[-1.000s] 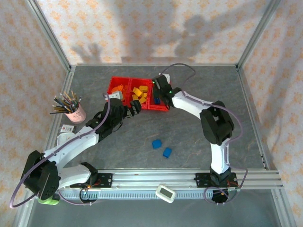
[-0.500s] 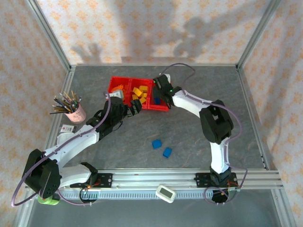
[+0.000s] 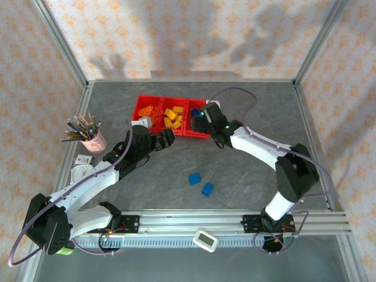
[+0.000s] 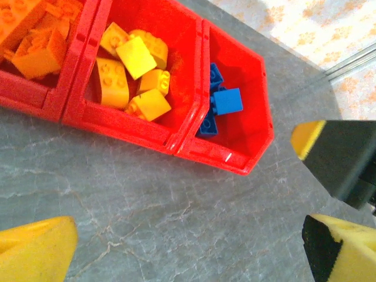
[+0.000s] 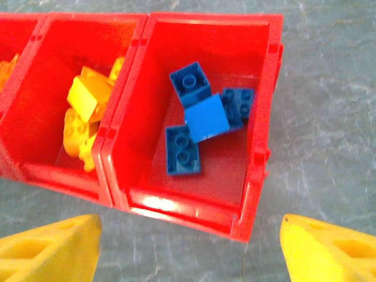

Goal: Sort the legos into containers by color
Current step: Pick up the lego from the bottom-center of the table.

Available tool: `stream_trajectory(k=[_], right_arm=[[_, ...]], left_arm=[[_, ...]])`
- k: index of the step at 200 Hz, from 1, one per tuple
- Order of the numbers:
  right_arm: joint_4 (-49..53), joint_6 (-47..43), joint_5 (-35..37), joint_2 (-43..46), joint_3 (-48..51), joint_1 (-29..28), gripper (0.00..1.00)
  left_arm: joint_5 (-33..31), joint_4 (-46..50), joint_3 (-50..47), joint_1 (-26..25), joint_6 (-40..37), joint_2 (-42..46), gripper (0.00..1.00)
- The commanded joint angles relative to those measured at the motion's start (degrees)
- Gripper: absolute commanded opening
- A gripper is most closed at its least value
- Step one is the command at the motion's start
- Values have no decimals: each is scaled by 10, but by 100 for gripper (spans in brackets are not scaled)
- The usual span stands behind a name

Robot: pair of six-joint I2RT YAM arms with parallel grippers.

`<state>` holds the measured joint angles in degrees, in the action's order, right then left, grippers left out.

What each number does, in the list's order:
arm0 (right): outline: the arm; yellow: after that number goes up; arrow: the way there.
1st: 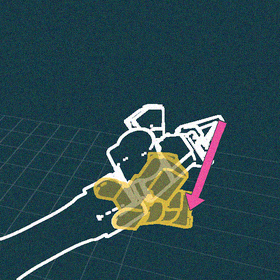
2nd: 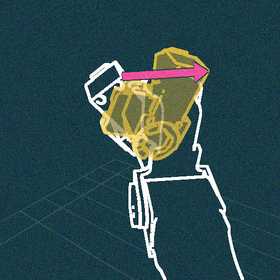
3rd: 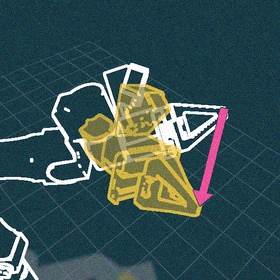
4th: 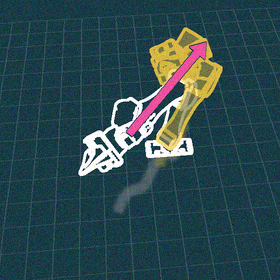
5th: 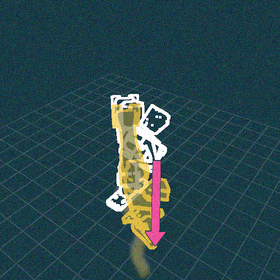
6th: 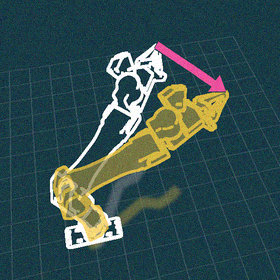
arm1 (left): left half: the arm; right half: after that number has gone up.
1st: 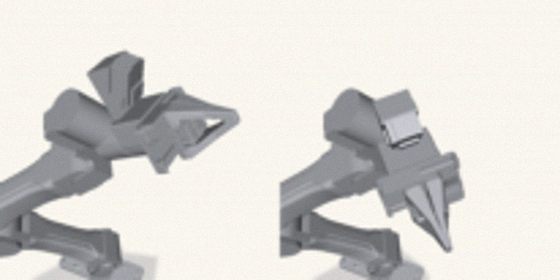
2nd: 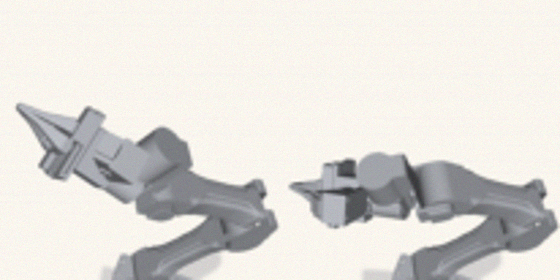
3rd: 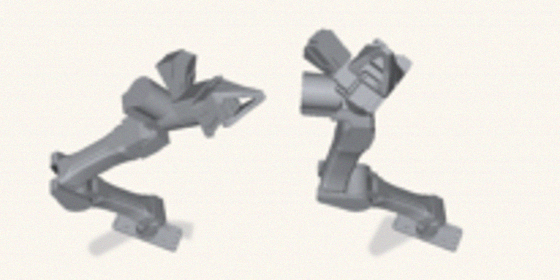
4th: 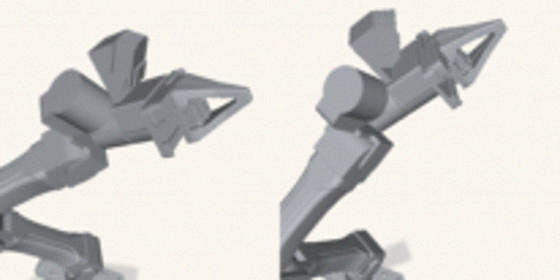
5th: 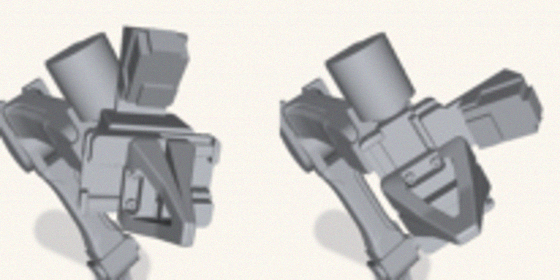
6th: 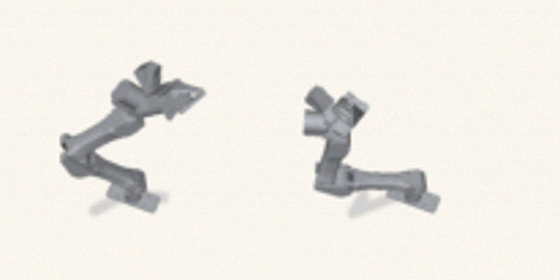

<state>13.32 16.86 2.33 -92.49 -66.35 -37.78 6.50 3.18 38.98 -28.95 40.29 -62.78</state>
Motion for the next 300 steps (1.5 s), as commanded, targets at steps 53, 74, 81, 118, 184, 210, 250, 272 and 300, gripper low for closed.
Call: stream_trajectory(k=[53, 74, 81, 118, 184, 210, 250, 272, 300], right_arm=[[60, 101, 25, 117, 144, -75, 85], [81, 141, 43, 135, 179, -101, 86], [85, 155, 49, 141, 189, -109, 86], [87, 224, 45, 162, 237, -157, 88], [104, 348, 63, 160, 286, -262, 89], [113, 385, 76, 153, 294, -292, 88], [114, 407, 76, 136, 307, -308, 82], [133, 411, 86, 133, 313, -309, 76], [142, 409, 87, 142, 320, -309, 65]], left_arm=[[-32, -18, -62, -72, 56, 41, 99], [-50, -20, -71, -94, 66, 46, 99], [-57, -20, -74, -101, 71, 47, 99], [-68, -32, -99, -124, 99, 51, 99], [-75, -33, -123, -134, 117, 58, 99], [-77, -32, -125, -134, 118, 59, 99], [-77, -34, -124, -135, 117, 58, 99], [-79, -34, -123, -135, 114, 57, 99], [-79, -36, -122, -135, 114, 55, 99]])
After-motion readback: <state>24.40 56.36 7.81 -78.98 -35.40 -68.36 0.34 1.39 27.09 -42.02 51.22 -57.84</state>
